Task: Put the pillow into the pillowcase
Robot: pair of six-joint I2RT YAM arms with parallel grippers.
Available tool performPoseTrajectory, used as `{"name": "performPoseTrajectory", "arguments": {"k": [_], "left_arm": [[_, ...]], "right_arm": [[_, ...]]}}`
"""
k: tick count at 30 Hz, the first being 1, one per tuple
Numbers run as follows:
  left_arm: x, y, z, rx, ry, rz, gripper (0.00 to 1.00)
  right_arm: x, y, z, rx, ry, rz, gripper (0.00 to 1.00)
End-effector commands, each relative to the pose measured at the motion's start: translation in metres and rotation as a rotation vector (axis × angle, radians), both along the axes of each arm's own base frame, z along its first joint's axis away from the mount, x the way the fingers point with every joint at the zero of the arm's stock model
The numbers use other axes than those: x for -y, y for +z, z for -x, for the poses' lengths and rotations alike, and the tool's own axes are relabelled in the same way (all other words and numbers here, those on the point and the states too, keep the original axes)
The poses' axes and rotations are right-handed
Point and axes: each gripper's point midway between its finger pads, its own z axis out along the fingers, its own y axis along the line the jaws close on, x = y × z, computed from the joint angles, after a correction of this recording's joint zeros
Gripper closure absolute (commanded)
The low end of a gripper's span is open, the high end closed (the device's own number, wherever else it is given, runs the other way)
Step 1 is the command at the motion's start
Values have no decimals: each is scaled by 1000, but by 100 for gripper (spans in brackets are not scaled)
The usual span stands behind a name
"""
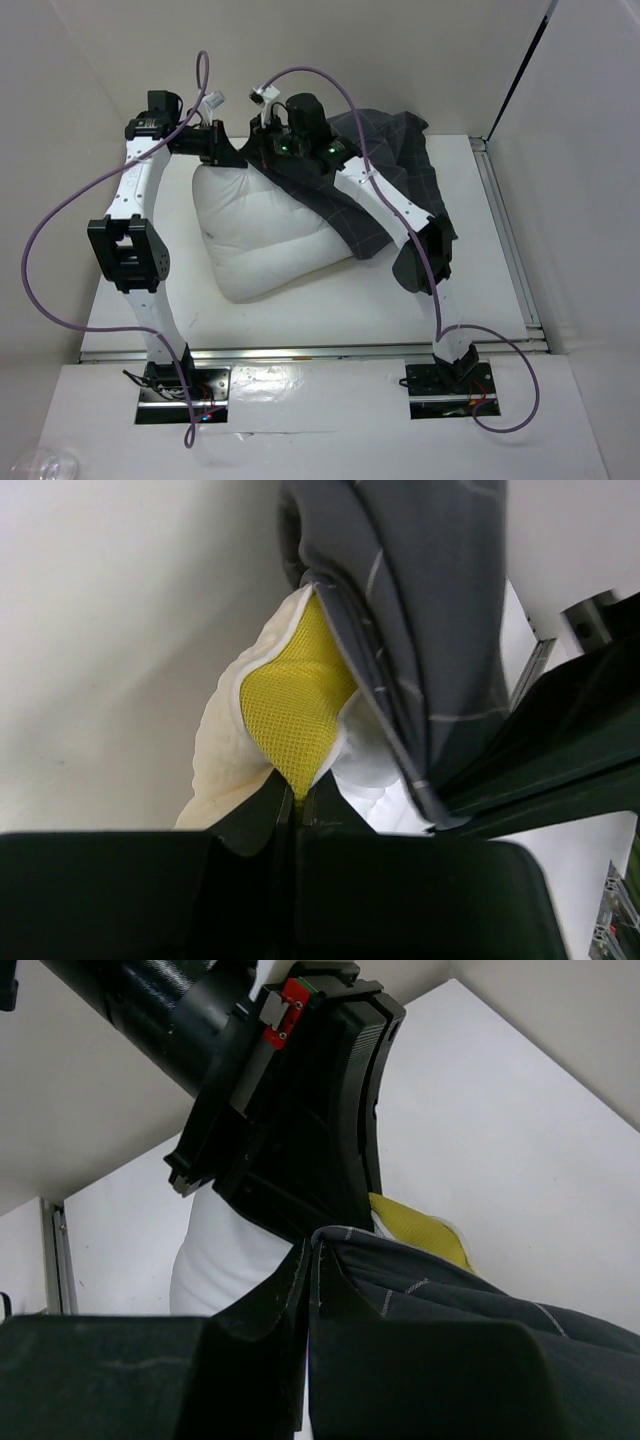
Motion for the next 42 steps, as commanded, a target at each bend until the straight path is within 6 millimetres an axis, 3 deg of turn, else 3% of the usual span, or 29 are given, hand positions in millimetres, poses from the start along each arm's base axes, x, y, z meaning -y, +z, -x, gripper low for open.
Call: {"name": "performPoseTrajectory", "arguments": {"k": [1, 2, 6, 9, 19, 23, 27, 29, 30, 31, 33, 37, 38, 42], "left_arm": [[26, 55, 10, 157, -95, 110, 100], [26, 57, 10, 167, -103, 115, 100], [28, 59, 11, 168, -104, 130, 100], [28, 59, 12, 167, -96, 138, 100], [32, 75, 2, 189, -85, 204, 100], [37, 72, -3, 184, -84, 220, 100], [37, 69, -1, 187, -87, 215, 100], [36, 68, 4, 199, -85, 200, 100], [36, 67, 5, 197, -87, 196, 100], [35, 62, 4, 193, -81, 188, 100], [35, 62, 8, 203, -88, 178, 100], [34, 61, 9, 199, -90, 175, 100], [34, 61, 9, 199, -90, 175, 100], [34, 59, 6, 198, -84, 167, 100]], "right_arm": [[-46, 70, 66, 61, 222, -178, 100], [-53, 62, 68, 50, 232, -170, 100], [-60, 68, 80, 62, 254, -182, 100], [-62, 61, 86, 54, 292, -180, 100], [-78, 73, 135, 158, 485, -206, 100], [-83, 74, 155, 200, 582, -214, 100], [-86, 59, 143, 175, 515, -189, 100], [-78, 59, 127, 166, 412, -169, 98], [-77, 49, 121, 144, 374, -146, 81], [-71, 55, 113, 164, 307, -136, 67], [-62, 56, 100, 202, 247, -115, 46], [-34, 71, 77, 292, 78, -76, 36], [-23, 75, 64, 314, 11, -62, 31], [5, 89, 45, 413, -119, -11, 30]]}}
